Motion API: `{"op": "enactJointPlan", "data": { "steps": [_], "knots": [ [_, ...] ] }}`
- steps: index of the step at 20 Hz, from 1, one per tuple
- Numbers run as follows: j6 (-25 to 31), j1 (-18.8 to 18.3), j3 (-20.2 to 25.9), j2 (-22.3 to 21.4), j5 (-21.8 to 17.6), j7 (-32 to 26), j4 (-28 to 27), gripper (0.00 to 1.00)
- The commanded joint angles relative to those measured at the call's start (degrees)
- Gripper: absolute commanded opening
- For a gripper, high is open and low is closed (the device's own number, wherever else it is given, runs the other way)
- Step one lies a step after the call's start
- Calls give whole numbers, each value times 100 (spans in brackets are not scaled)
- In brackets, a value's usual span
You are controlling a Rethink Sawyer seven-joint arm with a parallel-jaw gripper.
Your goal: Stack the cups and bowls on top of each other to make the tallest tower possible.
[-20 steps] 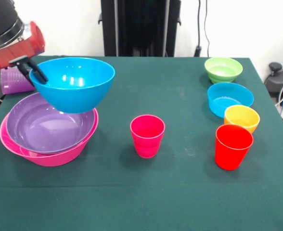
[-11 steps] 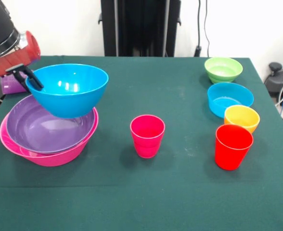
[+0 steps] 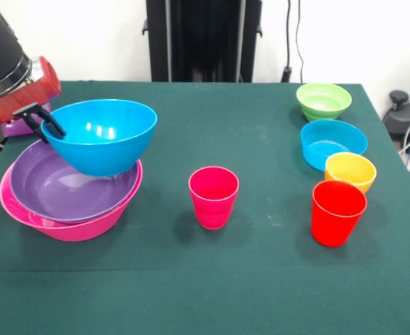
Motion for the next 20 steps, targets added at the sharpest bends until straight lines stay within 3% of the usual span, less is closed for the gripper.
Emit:
{"op": "enactJointPlan", "data": {
  "steps": [1, 12, 20],
  "knots": [
    [411, 136, -330, 123, -444, -2260, -403, 0],
    [630, 167, -425, 216, -360, -2218, -780, 0],
    [743, 147, -409, 222, -435, -2574, -963, 0]
  ]
}}
